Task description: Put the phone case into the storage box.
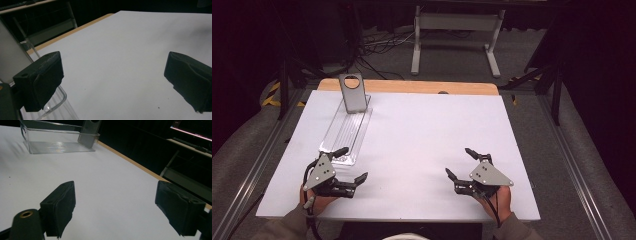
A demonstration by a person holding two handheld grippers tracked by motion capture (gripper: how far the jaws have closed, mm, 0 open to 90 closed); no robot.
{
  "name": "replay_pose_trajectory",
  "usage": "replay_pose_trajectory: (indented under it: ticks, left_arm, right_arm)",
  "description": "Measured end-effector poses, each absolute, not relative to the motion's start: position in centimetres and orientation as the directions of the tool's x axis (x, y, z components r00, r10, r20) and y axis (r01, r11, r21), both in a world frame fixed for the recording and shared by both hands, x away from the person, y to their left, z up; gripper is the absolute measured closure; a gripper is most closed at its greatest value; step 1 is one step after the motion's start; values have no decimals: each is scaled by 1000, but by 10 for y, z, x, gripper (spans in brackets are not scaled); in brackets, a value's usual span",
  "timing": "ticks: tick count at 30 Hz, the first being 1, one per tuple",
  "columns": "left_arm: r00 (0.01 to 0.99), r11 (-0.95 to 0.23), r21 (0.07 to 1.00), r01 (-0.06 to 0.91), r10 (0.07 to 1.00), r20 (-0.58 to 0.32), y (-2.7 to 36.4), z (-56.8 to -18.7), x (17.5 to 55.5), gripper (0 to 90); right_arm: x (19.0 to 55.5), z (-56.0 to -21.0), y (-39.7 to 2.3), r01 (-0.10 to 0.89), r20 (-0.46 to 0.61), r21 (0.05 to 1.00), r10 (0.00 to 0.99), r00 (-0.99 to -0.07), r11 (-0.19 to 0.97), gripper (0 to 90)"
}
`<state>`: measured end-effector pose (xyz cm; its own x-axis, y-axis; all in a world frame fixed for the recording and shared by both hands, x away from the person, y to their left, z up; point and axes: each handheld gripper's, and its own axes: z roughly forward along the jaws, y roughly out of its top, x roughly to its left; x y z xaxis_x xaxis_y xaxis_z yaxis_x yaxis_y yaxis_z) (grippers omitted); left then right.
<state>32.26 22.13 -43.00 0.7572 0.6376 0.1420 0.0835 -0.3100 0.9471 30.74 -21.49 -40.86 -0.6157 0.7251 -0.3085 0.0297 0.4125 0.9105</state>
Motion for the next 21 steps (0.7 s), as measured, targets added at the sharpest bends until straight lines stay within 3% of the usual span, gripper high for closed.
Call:
replay_pose_trajectory:
  ticks: [6, 21]
  left_arm:
    - [736, -265, 958, 107, 669, 103, 232, -431, 316, 26]
    - [725, -264, 960, 88, 678, 120, 232, -430, 313, 27]
  right_arm:
    - [306, -410, -216, 35, -311, 906, 721, -619, 421, 171]
    - [304, -412, -213, 30, -311, 905, 707, -636, 424, 171]
